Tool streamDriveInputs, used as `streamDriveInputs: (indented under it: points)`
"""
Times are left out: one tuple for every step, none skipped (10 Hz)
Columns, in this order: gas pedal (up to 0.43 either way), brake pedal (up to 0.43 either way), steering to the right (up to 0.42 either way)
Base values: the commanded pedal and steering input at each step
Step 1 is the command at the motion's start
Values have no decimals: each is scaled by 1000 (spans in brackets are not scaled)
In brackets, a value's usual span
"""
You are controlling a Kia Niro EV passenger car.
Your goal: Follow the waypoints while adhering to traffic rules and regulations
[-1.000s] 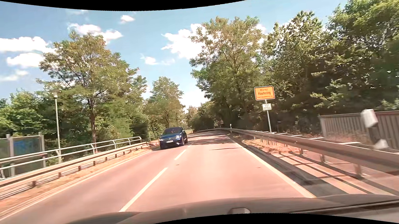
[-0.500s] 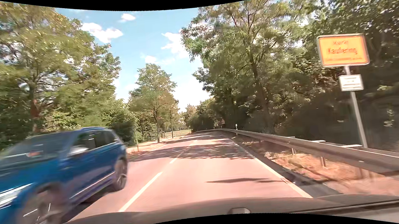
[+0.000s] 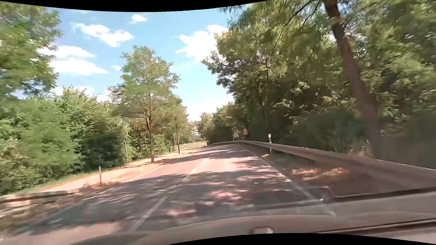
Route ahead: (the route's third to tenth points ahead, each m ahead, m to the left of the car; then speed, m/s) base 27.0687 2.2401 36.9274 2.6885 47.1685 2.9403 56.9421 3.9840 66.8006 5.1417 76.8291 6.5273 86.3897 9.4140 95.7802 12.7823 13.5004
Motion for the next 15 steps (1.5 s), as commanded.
streamDriveInputs:
  points:
    - [110,0,0]
    - [110,0,-3]
    - [110,0,-5]
    - [110,0,-5]
    - [98,0,-5]
    - [98,0,-5]
    - [98,0,-5]
    - [98,0,-6]
    - [98,0,-7]
    - [98,0,-10]
    - [98,0,-11]
    - [98,0,-11]
    - [98,0,-12]
    - [98,0,-15]
    - [98,0,-15]
